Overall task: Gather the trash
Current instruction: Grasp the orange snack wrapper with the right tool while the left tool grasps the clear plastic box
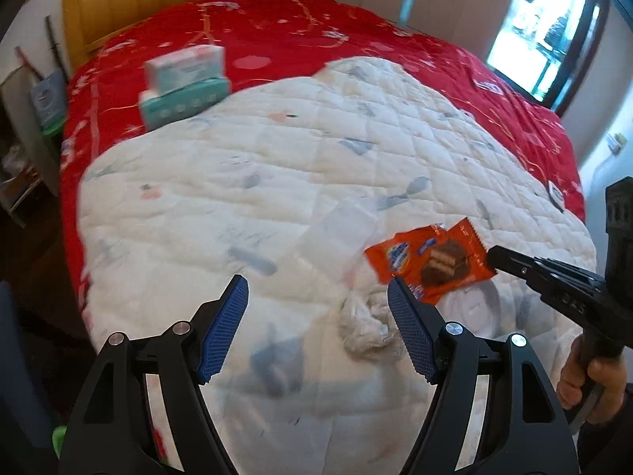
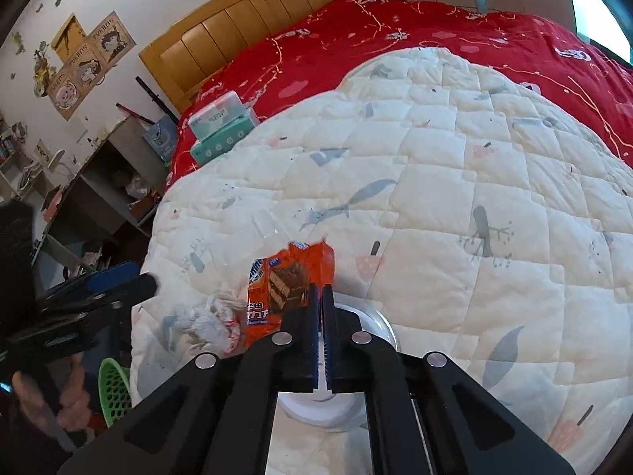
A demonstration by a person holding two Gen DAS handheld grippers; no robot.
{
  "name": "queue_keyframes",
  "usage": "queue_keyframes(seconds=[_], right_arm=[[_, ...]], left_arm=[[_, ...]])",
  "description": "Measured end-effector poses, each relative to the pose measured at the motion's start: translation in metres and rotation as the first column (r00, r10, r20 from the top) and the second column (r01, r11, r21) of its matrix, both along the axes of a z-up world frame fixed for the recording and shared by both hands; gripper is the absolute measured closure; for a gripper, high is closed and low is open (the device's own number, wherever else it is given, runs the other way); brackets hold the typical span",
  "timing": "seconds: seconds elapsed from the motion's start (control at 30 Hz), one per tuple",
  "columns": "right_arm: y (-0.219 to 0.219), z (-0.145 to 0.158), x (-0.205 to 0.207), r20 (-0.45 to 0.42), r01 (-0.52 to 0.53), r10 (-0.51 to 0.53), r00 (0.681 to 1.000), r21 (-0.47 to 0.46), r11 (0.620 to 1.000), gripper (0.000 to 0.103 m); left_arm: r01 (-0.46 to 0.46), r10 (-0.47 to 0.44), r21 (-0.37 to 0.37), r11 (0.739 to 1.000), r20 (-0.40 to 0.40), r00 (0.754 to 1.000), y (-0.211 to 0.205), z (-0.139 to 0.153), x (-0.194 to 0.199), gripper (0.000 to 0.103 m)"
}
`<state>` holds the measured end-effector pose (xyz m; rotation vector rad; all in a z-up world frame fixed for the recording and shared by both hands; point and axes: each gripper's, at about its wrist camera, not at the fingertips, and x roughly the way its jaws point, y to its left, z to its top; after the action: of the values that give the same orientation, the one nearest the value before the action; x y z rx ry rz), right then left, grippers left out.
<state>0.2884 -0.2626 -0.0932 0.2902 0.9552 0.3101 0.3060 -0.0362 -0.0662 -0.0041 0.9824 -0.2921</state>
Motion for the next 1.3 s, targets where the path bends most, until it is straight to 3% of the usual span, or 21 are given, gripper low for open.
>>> queue_keyframes(seconds=[0.27, 0.4, 0.5, 0.53, 0.67, 0.7, 1.0, 1.07, 1.13, 1.3], right_arm=[[-0.004, 0.003, 0.004, 0.001, -0.012, 0.012, 1.000, 0.002, 1.000, 0.097], [-0.007, 0.004, 0.004, 0.009, -0.015, 0.015, 1.000, -0.002, 1.000, 0.074], [-0.009, 0.001, 0.005, 0.001, -0.026, 0.026, 1.000, 0.008, 1.000, 0.068], [-0.009, 0.000, 0.006, -0.001, -0.027, 0.027, 1.000, 0.009, 1.000, 0.065], [-0.005, -0.005, 0.007, -0.011, -0.053, 0.054, 0.999, 0.007, 0.999, 0.048], [-0.002, -0.006, 0.008, -0.010, -0.061, 0.061, 0.998, 0.004, 0.998, 0.048], [0.023, -0.020, 0.028, -0.032, -0.116, 0.115, 0.993, -0.010, 0.993, 0.048], [0.030, -0.024, 0.032, -0.041, -0.130, 0.129, 0.991, -0.014, 0.991, 0.059], [0.036, -0.025, 0.034, -0.041, -0.139, 0.138, 0.990, -0.032, 0.990, 0.076], [0.042, -0.011, 0.022, -0.002, -0.137, 0.137, 0.991, -0.033, 0.990, 0.086]], left_arm=[[0.092, -0.091, 0.061, 0.994, -0.018, 0.996, -0.028, -0.027, 0.032, 0.031], [0.124, -0.122, 0.085, 0.989, -0.028, 0.992, -0.034, -0.039, 0.042, 0.031], [0.146, -0.144, 0.086, 0.986, -0.024, 0.989, -0.036, -0.046, 0.045, 0.031], [0.151, -0.149, 0.084, 0.985, -0.022, 0.989, -0.036, -0.048, 0.047, 0.032], [0.170, -0.168, 0.085, 0.982, -0.032, 0.985, -0.037, -0.057, 0.051, 0.054], [0.168, -0.166, 0.082, 0.982, -0.030, 0.986, -0.036, -0.058, 0.051, 0.054], [0.101, -0.101, 0.009, 0.995, -0.006, 0.995, -0.015, -0.052, 0.043, 0.056], [0.092, -0.092, 0.010, 0.996, -0.003, 0.996, -0.012, -0.052, 0.042, 0.056], [0.087, -0.087, 0.021, 0.996, -0.005, 0.996, -0.009, -0.053, 0.040, 0.056], [0.046, -0.046, 0.007, 0.999, 0.002, 0.999, 0.009, -0.046, 0.032, 0.056]])
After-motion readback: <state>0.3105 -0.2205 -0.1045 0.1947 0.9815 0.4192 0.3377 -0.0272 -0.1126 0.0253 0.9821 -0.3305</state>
